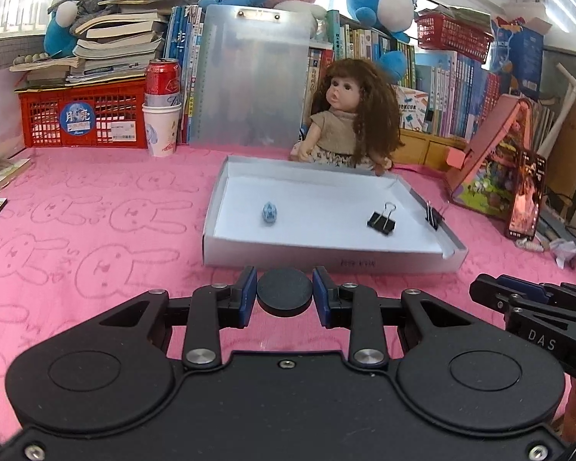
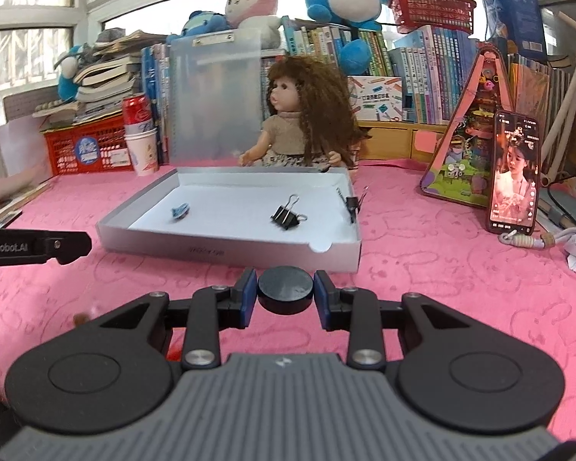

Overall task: Organize rigid objects
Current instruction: 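Carry the black disc with the left tool while the right tool carries its disc into the tray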

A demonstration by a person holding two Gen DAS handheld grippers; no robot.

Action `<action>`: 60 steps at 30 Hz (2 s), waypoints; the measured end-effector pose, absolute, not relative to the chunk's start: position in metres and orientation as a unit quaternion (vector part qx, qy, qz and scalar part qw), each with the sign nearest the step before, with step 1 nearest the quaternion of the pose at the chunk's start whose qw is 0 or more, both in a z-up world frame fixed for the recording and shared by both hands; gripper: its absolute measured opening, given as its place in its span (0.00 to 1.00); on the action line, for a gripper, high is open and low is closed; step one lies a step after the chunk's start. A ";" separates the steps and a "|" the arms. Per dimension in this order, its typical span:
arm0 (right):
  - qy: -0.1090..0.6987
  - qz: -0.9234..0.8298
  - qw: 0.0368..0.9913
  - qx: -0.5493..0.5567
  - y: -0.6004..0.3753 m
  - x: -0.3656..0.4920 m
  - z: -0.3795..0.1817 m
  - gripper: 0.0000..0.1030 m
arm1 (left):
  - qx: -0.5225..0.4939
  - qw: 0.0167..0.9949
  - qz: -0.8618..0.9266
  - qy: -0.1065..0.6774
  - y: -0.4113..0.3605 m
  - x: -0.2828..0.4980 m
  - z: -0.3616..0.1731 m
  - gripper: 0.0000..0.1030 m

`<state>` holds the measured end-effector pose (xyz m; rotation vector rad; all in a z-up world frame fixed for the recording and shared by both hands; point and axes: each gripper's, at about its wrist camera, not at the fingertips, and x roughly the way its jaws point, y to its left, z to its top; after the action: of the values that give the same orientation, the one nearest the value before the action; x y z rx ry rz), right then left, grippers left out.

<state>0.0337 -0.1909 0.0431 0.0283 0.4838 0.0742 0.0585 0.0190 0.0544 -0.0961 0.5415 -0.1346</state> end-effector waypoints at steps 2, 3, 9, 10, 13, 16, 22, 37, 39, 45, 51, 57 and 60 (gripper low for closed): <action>0.240 0.035 0.970 0.017 -0.193 0.042 0.047 0.36 | -0.047 0.961 -0.069 0.264 0.018 0.067 0.058 0.29; 0.240 0.034 0.970 0.019 -0.194 0.047 0.049 0.36 | -0.046 0.962 -0.070 0.261 0.017 0.072 0.061 0.29; 0.246 0.031 0.968 0.029 -0.200 0.079 0.057 0.36 | -0.052 0.963 -0.068 0.257 0.015 0.109 0.072 0.29; 0.249 0.030 0.968 0.031 -0.202 0.086 0.058 0.36 | -0.054 0.962 -0.065 0.258 0.015 0.116 0.073 0.29; 0.259 0.028 0.964 0.042 -0.205 0.102 0.059 0.36 | -0.059 0.960 -0.062 0.265 0.015 0.135 0.073 0.29; 0.275 0.027 0.959 0.057 -0.208 0.120 0.056 0.36 | -0.060 0.958 -0.060 0.275 0.012 0.154 0.069 0.29; 0.304 0.029 0.950 0.064 -0.206 0.149 0.048 0.36 | -0.059 0.948 -0.063 0.306 0.006 0.187 0.055 0.29; 0.358 0.028 0.931 0.072 -0.192 0.200 0.018 0.36 | -0.055 0.932 -0.034 0.358 0.010 0.236 0.013 0.29; 0.356 0.024 0.932 0.069 -0.191 0.203 0.016 0.36 | -0.052 0.931 -0.031 0.359 0.010 0.240 0.010 0.29; 0.355 0.021 0.933 0.059 -0.187 0.213 0.014 0.36 | -0.027 0.934 -0.026 0.355 0.005 0.253 0.007 0.29; 0.355 0.019 0.933 0.062 -0.187 0.226 0.014 0.36 | -0.014 0.934 -0.020 0.355 0.004 0.266 0.006 0.29; 0.360 0.019 0.931 0.057 -0.187 0.238 0.013 0.36 | -0.010 0.933 -0.009 0.359 0.006 0.281 0.005 0.29; 0.362 0.022 0.930 0.060 -0.188 0.244 0.013 0.36 | -0.013 0.934 -0.003 0.358 0.008 0.289 0.004 0.29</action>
<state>0.2436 -0.1877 0.0135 0.1231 0.7418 0.0448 0.2886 0.0077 0.0043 -0.0269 0.7325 -0.0064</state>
